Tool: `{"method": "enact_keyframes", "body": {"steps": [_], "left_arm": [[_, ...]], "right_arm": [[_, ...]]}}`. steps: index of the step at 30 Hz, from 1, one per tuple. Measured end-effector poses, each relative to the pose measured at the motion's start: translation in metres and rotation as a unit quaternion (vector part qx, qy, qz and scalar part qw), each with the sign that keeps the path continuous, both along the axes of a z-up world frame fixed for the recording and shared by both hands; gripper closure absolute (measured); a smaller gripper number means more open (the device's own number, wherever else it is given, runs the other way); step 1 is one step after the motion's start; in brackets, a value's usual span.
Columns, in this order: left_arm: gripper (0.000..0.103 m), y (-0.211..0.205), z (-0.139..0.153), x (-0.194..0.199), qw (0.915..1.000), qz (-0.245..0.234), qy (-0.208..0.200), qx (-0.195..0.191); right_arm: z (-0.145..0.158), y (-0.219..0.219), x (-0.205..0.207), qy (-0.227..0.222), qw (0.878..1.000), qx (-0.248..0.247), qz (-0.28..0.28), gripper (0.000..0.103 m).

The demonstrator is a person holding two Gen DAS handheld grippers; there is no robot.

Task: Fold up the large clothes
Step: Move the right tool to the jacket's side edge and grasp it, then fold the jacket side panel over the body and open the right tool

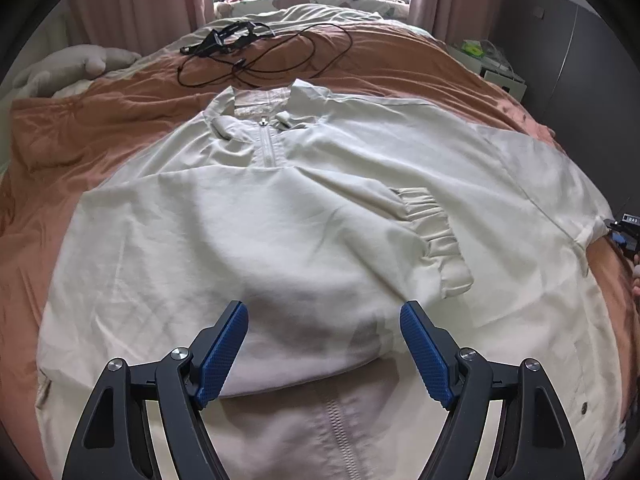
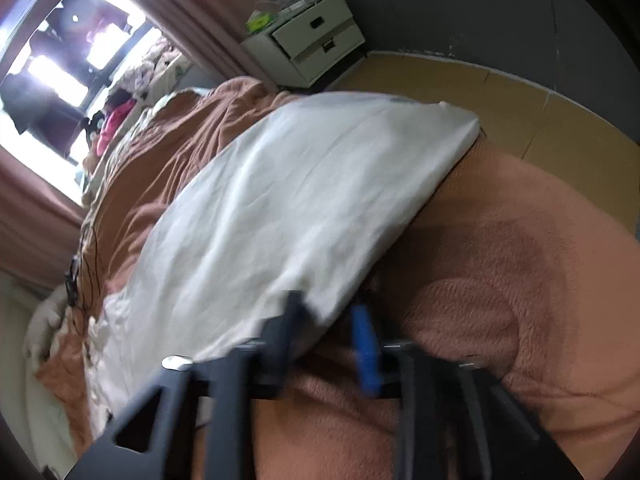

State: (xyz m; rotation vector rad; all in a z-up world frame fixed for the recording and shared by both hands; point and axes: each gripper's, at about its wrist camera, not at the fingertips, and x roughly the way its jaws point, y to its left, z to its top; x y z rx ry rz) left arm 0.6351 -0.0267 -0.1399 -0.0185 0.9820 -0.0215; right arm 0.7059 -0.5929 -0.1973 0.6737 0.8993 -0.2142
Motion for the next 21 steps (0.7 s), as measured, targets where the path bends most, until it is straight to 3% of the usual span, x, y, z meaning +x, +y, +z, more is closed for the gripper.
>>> {"method": "enact_keyframes", "body": {"steps": [3,10,15,21], "left_arm": [[0.023,0.007,0.004,-0.004,1.0,0.0,-0.004,0.004],[0.023,0.017,0.022,-0.015,0.9998,0.002,-0.016,-0.01],[0.023,0.023,0.036,-0.026,0.9994,-0.001,-0.026,-0.024],[0.023,0.049,0.05,-0.043,0.9988,0.009,-0.036,-0.033]], "right_arm": [[0.018,0.007,0.002,-0.016,1.0,-0.021,0.009,0.099],[0.105,0.049,0.0,-0.071,0.992,-0.094,0.054,0.1],[0.167,0.098,-0.002,-0.112,0.981,-0.118,0.102,0.1],[0.214,0.167,-0.003,-0.143,0.967,-0.135,0.162,0.1]]}}
